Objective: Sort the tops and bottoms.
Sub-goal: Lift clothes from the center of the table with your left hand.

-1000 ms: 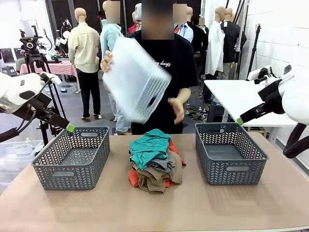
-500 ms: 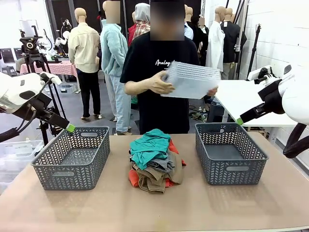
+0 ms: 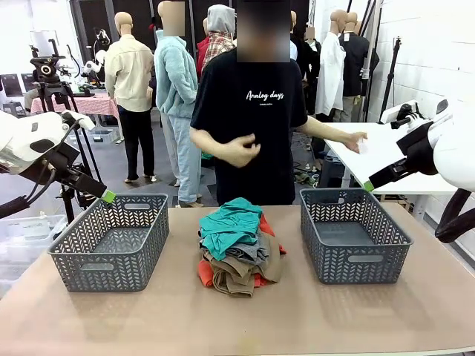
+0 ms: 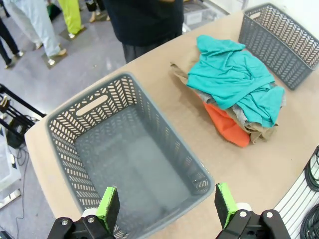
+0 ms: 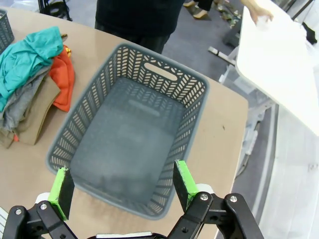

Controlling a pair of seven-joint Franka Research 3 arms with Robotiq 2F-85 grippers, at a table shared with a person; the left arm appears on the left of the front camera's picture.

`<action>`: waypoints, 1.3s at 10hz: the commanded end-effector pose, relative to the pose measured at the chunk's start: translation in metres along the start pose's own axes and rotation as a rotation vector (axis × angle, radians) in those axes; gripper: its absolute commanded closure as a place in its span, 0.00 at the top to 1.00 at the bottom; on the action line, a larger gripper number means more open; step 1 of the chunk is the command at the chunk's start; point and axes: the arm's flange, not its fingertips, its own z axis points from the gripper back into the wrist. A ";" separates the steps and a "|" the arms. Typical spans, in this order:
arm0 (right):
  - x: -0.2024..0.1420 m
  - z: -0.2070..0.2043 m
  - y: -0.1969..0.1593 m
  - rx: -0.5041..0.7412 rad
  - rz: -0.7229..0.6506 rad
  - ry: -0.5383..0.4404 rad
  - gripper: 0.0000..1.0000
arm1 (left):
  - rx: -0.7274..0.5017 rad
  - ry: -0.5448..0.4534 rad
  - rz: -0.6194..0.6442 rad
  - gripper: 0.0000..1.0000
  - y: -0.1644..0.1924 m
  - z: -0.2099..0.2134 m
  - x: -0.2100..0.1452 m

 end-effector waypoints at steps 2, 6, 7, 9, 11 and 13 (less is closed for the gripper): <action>0.000 -0.001 -0.001 0.007 0.001 -0.010 1.00 | -0.007 -0.004 -0.002 1.00 0.002 0.001 -0.001; 0.000 -0.001 -0.001 0.007 0.001 -0.010 1.00 | -0.007 -0.004 -0.002 1.00 0.002 0.001 -0.001; 0.000 -0.001 -0.001 0.007 0.001 -0.010 1.00 | -0.007 -0.004 -0.002 1.00 0.002 0.001 -0.001; 0.000 -0.001 -0.001 0.007 0.001 -0.010 1.00 | -0.007 -0.004 -0.002 1.00 0.002 0.001 -0.001; 0.000 -0.001 -0.001 0.007 0.001 -0.010 1.00 | -0.007 -0.004 -0.002 1.00 0.002 0.001 -0.001; 0.000 -0.001 -0.001 0.007 0.001 -0.010 1.00 | -0.007 -0.004 -0.002 1.00 0.002 0.001 -0.001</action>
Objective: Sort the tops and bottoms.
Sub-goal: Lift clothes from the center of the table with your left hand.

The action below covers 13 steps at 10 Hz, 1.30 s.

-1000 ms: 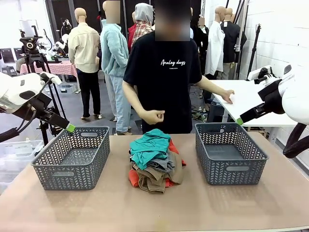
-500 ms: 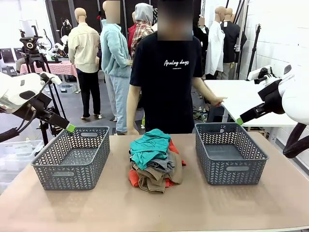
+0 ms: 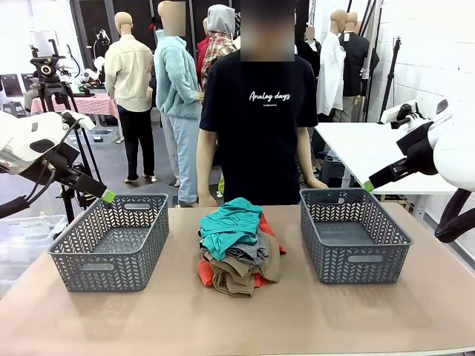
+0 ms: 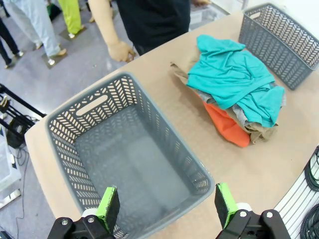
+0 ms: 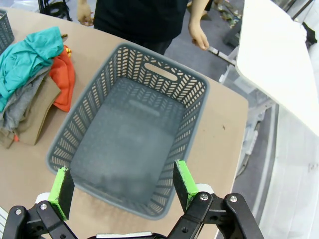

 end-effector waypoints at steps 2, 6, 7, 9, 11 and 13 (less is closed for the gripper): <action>0.000 -0.001 -0.001 0.006 0.002 -0.010 1.00 | -0.007 -0.004 -0.002 1.00 0.002 0.001 -0.001; 0.000 -0.001 -0.001 0.006 0.002 -0.010 1.00 | -0.007 -0.004 -0.002 1.00 0.002 0.001 -0.001; 0.000 -0.001 -0.001 0.006 0.002 -0.010 1.00 | -0.007 -0.004 -0.002 1.00 0.002 0.001 -0.001; 0.000 -0.001 -0.001 0.006 0.002 -0.010 1.00 | 0.000 0.000 0.000 1.00 0.000 0.000 0.000; 0.000 -0.001 -0.001 0.006 0.002 -0.010 1.00 | -0.026 0.037 -0.019 1.00 -0.009 -0.017 0.023; 0.000 -0.001 -0.001 0.006 0.002 -0.010 1.00 | -0.061 0.077 -0.089 1.00 -0.026 -0.038 0.057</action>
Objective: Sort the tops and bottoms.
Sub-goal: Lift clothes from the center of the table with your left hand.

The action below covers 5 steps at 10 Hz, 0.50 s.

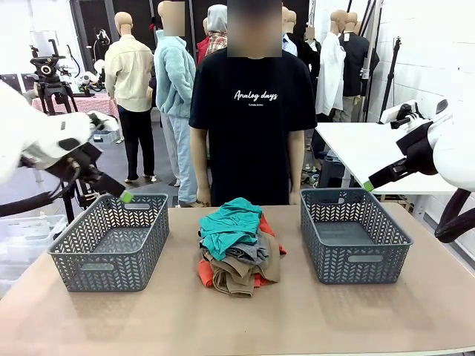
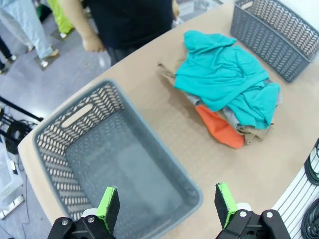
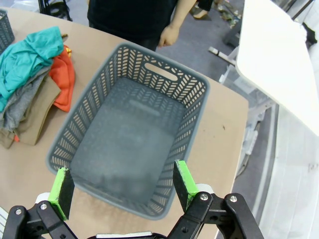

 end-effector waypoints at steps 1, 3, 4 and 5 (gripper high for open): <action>0.000 -0.001 -0.002 0.006 0.002 -0.009 1.00 | -0.067 0.044 -0.047 1.00 -0.008 -0.025 0.046; 0.000 -0.001 -0.002 0.006 0.002 -0.009 1.00 | -0.069 0.068 -0.079 1.00 -0.028 -0.041 0.074; 0.000 -0.001 -0.002 0.006 0.002 -0.009 1.00 | -0.084 0.079 -0.089 1.00 -0.039 -0.051 0.083; 0.000 -0.001 -0.002 0.006 0.002 -0.009 1.00 | -0.127 0.085 -0.112 1.00 -0.051 -0.060 0.092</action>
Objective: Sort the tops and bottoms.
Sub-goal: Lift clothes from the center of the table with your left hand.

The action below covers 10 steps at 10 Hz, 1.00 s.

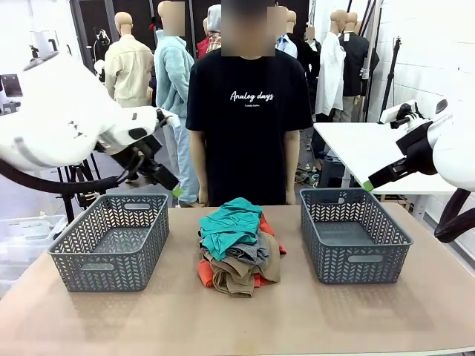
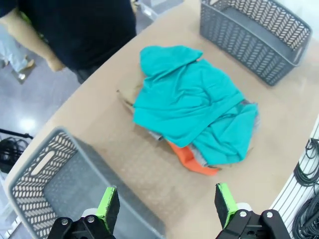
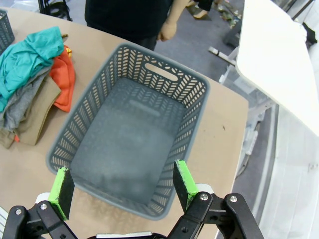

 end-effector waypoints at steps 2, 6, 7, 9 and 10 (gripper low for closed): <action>0.000 -0.001 -0.002 0.006 0.002 -0.009 1.00 | -0.023 -0.002 0.000 1.00 0.005 -0.012 0.013; 0.000 -0.001 -0.002 0.006 0.002 -0.009 1.00 | -0.013 0.014 -0.010 1.00 -0.012 -0.013 0.014; 0.000 -0.001 -0.002 0.006 0.002 -0.009 1.00 | 0.005 0.061 0.159 1.00 0.003 0.005 -0.016; 0.000 -0.001 -0.002 0.006 0.002 -0.009 1.00 | 0.001 0.046 0.105 1.00 -0.006 0.007 0.010; 0.000 -0.001 -0.002 0.006 0.002 -0.009 1.00 | -0.009 0.066 0.037 1.00 -0.012 -0.008 0.032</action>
